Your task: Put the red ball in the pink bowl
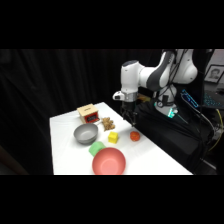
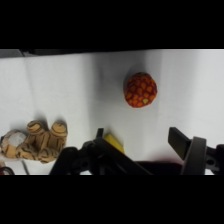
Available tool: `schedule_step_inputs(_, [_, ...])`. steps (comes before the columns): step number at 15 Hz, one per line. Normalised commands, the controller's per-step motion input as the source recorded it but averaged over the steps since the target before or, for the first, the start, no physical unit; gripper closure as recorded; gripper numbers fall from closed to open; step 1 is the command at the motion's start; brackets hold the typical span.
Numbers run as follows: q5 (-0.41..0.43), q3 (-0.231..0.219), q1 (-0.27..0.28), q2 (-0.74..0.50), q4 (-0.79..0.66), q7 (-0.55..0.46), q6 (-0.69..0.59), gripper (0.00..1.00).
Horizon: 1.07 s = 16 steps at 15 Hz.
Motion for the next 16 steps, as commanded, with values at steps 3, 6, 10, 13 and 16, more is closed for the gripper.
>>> schedule_step_inputs(3, [0.124, 0.060, 0.067, 0.19, 0.00, 0.04, 0.32, 0.00])
schedule_step_inputs(6, [0.091, 0.103, 0.103, 0.14, 0.00, 0.11, 0.23, 0.00])
schedule_step_inputs(10, [0.068, 0.115, 0.118, 0.09, 0.00, 0.15, 0.13, 0.00])
schedule_step_inputs(13, [0.018, 0.070, 0.083, 0.09, 0.00, 0.15, 0.15, 0.00])
schedule_step_inputs(16, [-0.119, -0.014, 0.018, 0.15, 0.00, 0.16, 0.21, 0.00])
